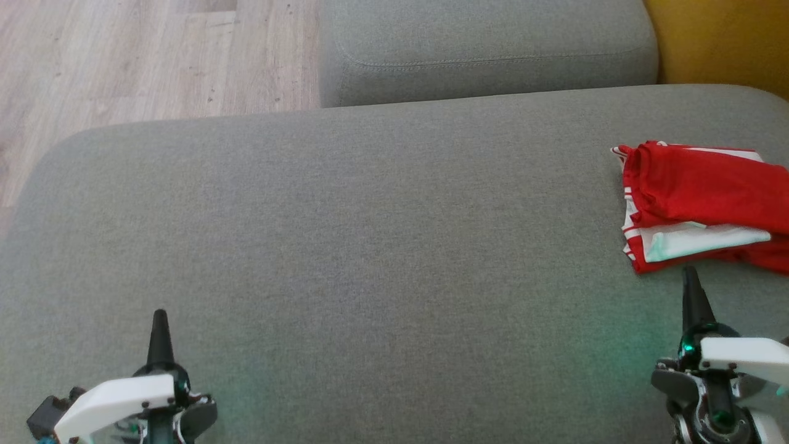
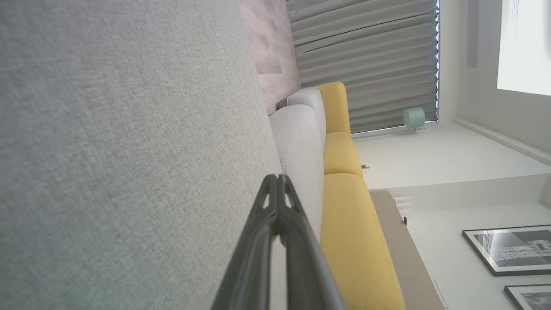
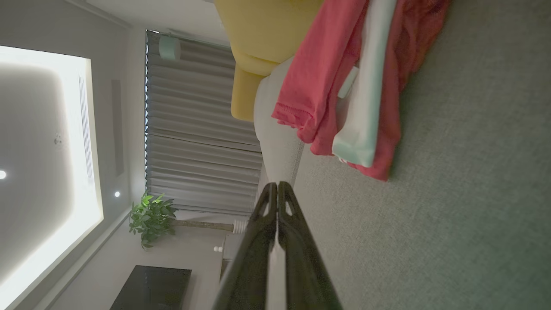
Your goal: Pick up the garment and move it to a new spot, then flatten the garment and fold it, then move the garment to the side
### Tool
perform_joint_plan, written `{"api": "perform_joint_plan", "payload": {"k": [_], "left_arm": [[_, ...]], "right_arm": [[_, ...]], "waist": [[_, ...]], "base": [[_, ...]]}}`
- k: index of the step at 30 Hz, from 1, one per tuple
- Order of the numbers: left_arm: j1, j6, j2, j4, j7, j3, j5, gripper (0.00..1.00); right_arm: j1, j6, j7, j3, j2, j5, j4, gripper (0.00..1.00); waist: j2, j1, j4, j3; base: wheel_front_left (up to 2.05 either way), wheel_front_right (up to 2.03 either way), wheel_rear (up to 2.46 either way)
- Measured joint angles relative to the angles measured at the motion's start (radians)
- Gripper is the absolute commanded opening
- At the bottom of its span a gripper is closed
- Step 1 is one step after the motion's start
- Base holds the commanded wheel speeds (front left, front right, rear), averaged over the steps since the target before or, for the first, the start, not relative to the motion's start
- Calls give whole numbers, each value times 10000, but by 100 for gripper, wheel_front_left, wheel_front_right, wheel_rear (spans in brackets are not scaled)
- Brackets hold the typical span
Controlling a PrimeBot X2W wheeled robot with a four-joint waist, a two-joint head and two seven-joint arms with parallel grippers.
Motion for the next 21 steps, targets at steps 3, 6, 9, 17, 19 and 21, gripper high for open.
{"api": "perform_joint_plan", "payload": {"k": [3, 6, 9, 17, 19, 21], "left_arm": [[-19, -2, 0, -10, 96, 56, -268, 0], [-59, -6, 0, -17, 134, 132, -548, 0], [-101, -13, 0, -23, 240, 192, -821, 0], [-184, -65, 0, -63, 470, 299, -1553, 0], [-186, -94, 0, -67, 554, 339, -1824, 0], [-187, -94, 0, -67, 556, 357, -1877, 0]], "right_arm": [[-51, 0, 94, -29, 0, 347, -25, 0], [-51, 0, 142, -56, 0, 669, -54, 0], [-51, 0, 230, -90, 0, 1039, -63, 0], [-55, 0, 485, -169, -2, 1910, -123, 0], [-58, 0, 579, -190, -2, 2272, -128, 0], [-61, 0, 579, -199, -2, 2355, -132, 0]], "waist": [[0, 0, -7, 1], [0, -1, -15, 3], [0, -1, -22, 4], [0, -1, -41, 8], [0, -1, -49, 9], [0, -1, -49, 10]], "base": [[0, 0, 0], [0, 0, 0], [0, 0, 0], [0, 0, 0], [0, 0, 0], [0, 0, 0]]}}
